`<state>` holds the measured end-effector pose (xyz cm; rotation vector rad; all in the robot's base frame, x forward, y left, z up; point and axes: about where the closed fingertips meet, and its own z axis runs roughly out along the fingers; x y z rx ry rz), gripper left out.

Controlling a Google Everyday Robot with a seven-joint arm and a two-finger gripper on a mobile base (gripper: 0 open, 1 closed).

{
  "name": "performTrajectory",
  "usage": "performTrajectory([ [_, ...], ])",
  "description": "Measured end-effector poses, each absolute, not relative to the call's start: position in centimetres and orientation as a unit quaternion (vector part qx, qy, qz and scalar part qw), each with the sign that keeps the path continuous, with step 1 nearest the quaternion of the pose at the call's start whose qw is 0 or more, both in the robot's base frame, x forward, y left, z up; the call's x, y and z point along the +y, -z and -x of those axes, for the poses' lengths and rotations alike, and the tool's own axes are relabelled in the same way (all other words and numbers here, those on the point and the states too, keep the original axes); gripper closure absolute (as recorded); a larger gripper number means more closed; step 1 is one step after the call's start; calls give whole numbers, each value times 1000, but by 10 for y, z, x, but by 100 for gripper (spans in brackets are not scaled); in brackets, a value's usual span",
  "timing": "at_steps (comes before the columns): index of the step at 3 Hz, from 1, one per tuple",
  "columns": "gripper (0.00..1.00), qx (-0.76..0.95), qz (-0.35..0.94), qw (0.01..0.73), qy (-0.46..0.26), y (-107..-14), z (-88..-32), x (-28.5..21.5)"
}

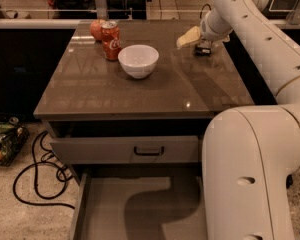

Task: Place rxbar chocolate into middle drawer

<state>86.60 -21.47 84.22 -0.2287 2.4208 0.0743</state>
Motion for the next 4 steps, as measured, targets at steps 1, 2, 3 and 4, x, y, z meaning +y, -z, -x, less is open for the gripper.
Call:
performTrajectory([
  [1,0,935,74,344,-37,-832,-872,-216],
  [2,0,935,65,345,-45,-825,-879,-211],
  [3,0,936,51,346,-43,-821,-887,-208],
  [4,0,935,25,352,-26,-821,-893,-216],
])
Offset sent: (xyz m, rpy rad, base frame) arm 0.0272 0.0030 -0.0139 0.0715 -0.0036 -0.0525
